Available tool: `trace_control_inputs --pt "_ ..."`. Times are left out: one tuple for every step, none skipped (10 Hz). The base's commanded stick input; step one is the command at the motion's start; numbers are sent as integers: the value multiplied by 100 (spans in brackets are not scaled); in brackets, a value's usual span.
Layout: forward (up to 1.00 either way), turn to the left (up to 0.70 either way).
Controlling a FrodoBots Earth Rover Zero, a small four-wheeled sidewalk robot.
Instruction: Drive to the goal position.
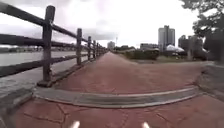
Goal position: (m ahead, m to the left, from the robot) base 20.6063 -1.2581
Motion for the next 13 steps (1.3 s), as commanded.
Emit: trace_control_inputs --pt "70 0" --pt "70 0" --pt "70 0" --pt "70 0" --pt "70 0" --pt "70 0" --pt "70 0" --pt "70 0" --pt "70 0" --pt "70 0" --pt "70 0" --pt "70 0" --pt "70 0"
